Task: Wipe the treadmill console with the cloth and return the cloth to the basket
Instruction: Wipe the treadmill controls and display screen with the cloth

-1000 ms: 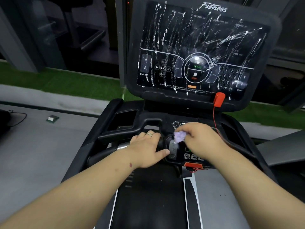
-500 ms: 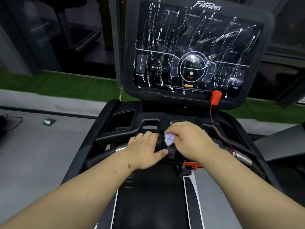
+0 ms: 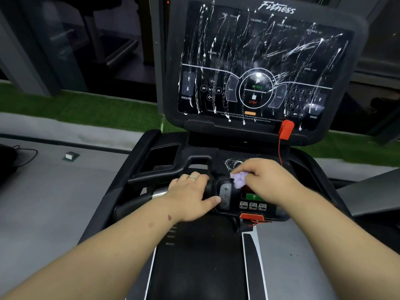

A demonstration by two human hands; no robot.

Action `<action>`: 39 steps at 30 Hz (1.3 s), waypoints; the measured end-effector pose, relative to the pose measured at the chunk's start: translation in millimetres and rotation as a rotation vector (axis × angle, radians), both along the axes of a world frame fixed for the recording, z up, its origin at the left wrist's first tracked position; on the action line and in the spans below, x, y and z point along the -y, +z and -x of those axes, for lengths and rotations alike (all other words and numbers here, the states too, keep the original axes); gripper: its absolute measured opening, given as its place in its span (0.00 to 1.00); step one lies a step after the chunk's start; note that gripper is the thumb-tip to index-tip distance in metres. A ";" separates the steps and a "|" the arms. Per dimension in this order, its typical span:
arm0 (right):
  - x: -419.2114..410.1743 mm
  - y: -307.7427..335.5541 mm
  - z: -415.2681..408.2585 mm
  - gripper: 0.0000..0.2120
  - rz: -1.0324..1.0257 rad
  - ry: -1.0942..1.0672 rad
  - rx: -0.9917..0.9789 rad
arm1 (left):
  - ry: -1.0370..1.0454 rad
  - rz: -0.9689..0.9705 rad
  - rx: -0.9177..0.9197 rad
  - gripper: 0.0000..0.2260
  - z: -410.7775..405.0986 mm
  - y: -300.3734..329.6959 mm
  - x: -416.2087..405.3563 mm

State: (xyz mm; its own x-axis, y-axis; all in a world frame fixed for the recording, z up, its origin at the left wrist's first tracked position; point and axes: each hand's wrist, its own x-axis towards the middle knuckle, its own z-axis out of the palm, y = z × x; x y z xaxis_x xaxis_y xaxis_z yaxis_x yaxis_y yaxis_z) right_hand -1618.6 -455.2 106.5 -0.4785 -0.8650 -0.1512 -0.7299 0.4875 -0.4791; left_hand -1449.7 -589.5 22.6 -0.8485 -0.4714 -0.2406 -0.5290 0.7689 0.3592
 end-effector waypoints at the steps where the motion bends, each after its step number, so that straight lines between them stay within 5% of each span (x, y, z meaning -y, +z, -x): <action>1: -4.9 -0.5 4.7 0.19 0.006 -0.038 0.007 | 0.004 0.001 -0.006 0.31 -0.2 -0.1 0.0; 7: 15.1 -16.9 -15.9 0.18 0.067 0.196 -0.134 | 0.027 -0.012 0.004 0.31 1.5 2.8 -2.0; 13: -30.2 -4.9 29.2 0.21 0.028 -0.059 -0.011 | 0.065 -0.028 -0.001 0.29 3.0 6.7 -4.6; 20: -4.7 -13.9 -7.4 0.19 0.124 0.254 -0.076 | 0.137 -0.046 0.039 0.32 8.6 10.6 -8.4; 23: -25.4 -7.5 24.1 0.21 0.058 0.064 0.025 | 0.152 -0.077 0.039 0.31 9.9 13.6 -8.9; 26: -38.6 -2.5 40.7 0.19 0.045 -0.103 0.096 | 0.195 -0.108 -0.022 0.31 11.1 15.5 -11.0; 32: -15.3 -10.6 8.8 0.19 0.056 0.209 -0.051 | 0.128 -0.034 -0.244 0.32 29.9 30.3 -27.3; 37: -51.0 6.5 49.7 0.18 0.003 -0.064 0.107 | 0.097 -0.020 -0.353 0.27 41.0 37.7 -31.2; 39: -49.4 7.6 47.7 0.17 0.018 -0.030 0.029 | 0.095 -0.020 -0.375 0.27 43.9 37.8 -31.2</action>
